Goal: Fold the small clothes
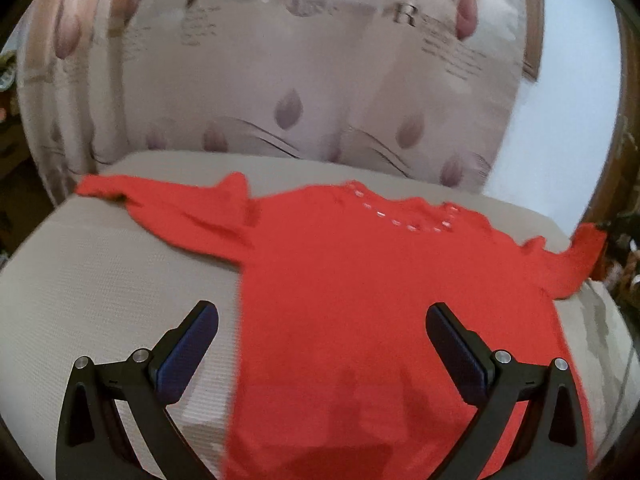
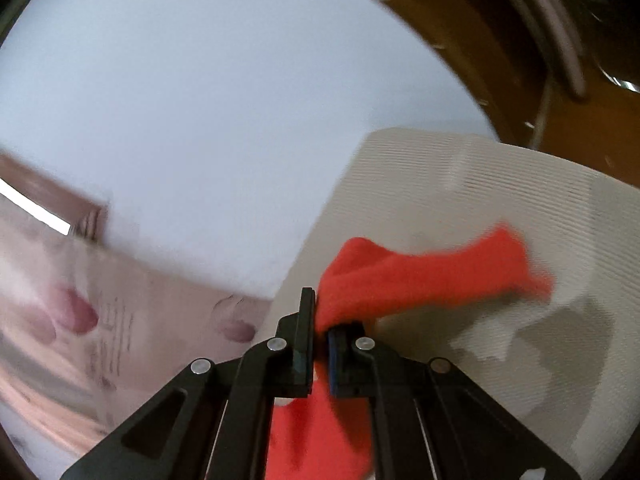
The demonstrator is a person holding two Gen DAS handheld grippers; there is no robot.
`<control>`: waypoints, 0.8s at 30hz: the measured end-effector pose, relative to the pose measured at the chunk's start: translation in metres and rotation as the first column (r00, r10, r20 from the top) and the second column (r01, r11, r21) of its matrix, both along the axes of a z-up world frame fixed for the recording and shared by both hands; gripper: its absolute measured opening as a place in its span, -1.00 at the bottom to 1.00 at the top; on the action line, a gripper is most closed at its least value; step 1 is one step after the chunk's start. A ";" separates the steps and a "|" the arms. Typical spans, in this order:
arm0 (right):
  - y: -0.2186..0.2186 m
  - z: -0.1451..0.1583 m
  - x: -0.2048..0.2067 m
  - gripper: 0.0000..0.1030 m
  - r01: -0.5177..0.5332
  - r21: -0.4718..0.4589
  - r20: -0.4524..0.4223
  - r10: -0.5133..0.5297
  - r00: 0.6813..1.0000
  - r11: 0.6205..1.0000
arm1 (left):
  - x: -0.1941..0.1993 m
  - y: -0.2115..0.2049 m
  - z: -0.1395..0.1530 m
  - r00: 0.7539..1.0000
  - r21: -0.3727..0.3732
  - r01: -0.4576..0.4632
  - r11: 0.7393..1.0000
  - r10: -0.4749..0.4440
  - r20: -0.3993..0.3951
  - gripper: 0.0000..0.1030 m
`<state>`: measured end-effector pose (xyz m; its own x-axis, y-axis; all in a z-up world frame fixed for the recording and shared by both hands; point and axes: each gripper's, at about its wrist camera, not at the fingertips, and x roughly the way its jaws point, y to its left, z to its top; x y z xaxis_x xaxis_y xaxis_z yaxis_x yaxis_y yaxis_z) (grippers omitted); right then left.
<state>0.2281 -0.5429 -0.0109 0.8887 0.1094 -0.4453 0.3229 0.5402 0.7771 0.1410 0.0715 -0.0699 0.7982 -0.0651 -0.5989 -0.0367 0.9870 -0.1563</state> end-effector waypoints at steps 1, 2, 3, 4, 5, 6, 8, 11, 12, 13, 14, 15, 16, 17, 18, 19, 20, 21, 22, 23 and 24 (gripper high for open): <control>0.013 0.005 0.004 -0.89 -0.030 -0.016 0.005 0.030 1.000 0.999 | -0.001 0.004 0.000 1.000 0.005 -0.010 1.000 0.010 -0.001 1.00; 0.030 0.011 0.011 -0.89 -0.066 -0.033 0.008 0.066 0.998 0.997 | -0.002 0.010 -0.002 1.000 0.005 -0.023 1.000 0.023 -0.008 1.00; 0.040 0.013 0.013 -0.89 -0.092 -0.042 0.009 0.092 0.996 0.995 | -0.003 0.017 -0.003 0.999 -0.003 -0.035 0.999 0.035 -0.018 1.00; 0.064 0.017 0.021 -0.89 -0.141 -0.058 0.012 0.142 0.990 0.988 | -0.004 0.023 -0.005 0.999 -0.014 -0.044 0.999 0.044 -0.022 1.00; 0.085 0.020 0.027 -0.89 -0.179 -0.075 0.010 0.180 0.984 0.981 | -0.005 0.027 -0.006 0.998 -0.021 -0.052 0.998 0.052 -0.024 1.00; 0.106 0.022 0.033 -0.89 -0.220 -0.098 0.004 0.221 0.975 0.971 | -0.007 0.030 -0.008 0.998 -0.029 -0.061 0.998 0.060 -0.026 1.00; 0.155 0.022 0.047 -0.89 -0.307 -0.123 -0.004 0.309 0.951 0.944 | -0.008 0.036 -0.011 0.997 -0.040 -0.069 0.997 0.067 -0.032 1.00; 0.237 0.010 0.068 -0.89 -0.442 -0.126 -0.026 0.443 0.896 0.888 | -0.008 0.039 -0.014 0.996 -0.032 -0.076 0.997 0.075 -0.038 1.00; 0.253 0.004 0.070 -0.89 -0.468 -0.132 -0.034 0.468 0.883 0.874 | -0.009 0.040 -0.015 0.996 -0.033 -0.076 0.997 0.075 -0.038 1.00; 0.287 -0.005 0.078 -0.89 -0.514 -0.140 -0.051 0.512 0.857 0.846 | -0.009 0.041 -0.016 0.996 -0.035 -0.075 0.997 0.074 -0.039 1.00; 0.304 -0.010 0.082 -0.89 -0.533 -0.141 -0.061 0.530 0.846 0.834 | -0.008 0.042 -0.017 0.996 -0.037 -0.076 0.996 0.074 -0.042 1.00; 0.326 -0.020 0.087 -0.89 -0.560 -0.139 -0.076 0.555 0.828 0.816 | -0.008 0.042 -0.018 0.996 -0.039 -0.077 0.996 0.075 -0.047 1.00; 0.356 -0.033 0.093 -0.89 -0.595 -0.144 -0.101 0.587 0.803 0.790 | -0.008 0.044 -0.019 0.996 -0.042 -0.077 0.996 0.075 -0.052 1.00; 0.368 -0.041 0.093 -0.89 -0.612 -0.151 -0.112 0.602 0.791 0.776 | -0.008 0.046 -0.021 0.996 -0.047 -0.077 0.996 0.075 -0.056 1.00; 0.397 -0.053 0.096 -0.89 -0.648 -0.178 -0.144 0.632 0.762 0.741 | -0.008 0.047 -0.021 0.995 -0.050 -0.078 0.996 0.075 -0.059 1.00; 0.413 -0.060 0.096 -0.87 -0.669 -0.200 -0.168 0.647 0.743 0.716 | -0.009 0.047 -0.022 0.995 -0.053 -0.080 0.995 0.076 -0.063 1.00; 0.431 -0.068 0.096 -0.79 -0.689 -0.218 -0.192 0.662 0.725 0.691 | -0.009 0.050 -0.023 0.995 -0.056 -0.082 0.995 0.078 -0.066 1.00; 0.446 -0.077 0.094 -0.78 -0.714 -0.232 -0.221 0.680 0.700 0.660 | -0.009 0.051 -0.024 0.994 -0.058 -0.085 0.995 0.081 -0.067 1.00; 0.463 -0.085 0.092 -0.77 -0.745 -0.248 -0.257 0.699 0.667 0.620 | -0.010 0.053 -0.024 0.994 -0.062 -0.088 0.994 0.083 -0.067 1.00; 0.469 -0.091 0.089 -0.69 -0.765 -0.252 -0.280 0.712 0.644 0.593 | -0.011 0.056 -0.025 0.994 -0.068 -0.092 0.993 0.088 -0.064 1.00; 0.477 -0.096 0.087 -0.57 -0.778 -0.254 -0.302 0.717 0.628 0.575 | -0.011 0.059 -0.026 0.994 -0.073 -0.096 0.993 0.091 -0.062 1.00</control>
<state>0.3148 -0.0661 -0.1074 0.4770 0.5244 -0.7053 -0.2237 0.8485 0.4796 0.1295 0.1306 -0.0962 0.7669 -0.0391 -0.6406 -0.1394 0.9642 -0.2258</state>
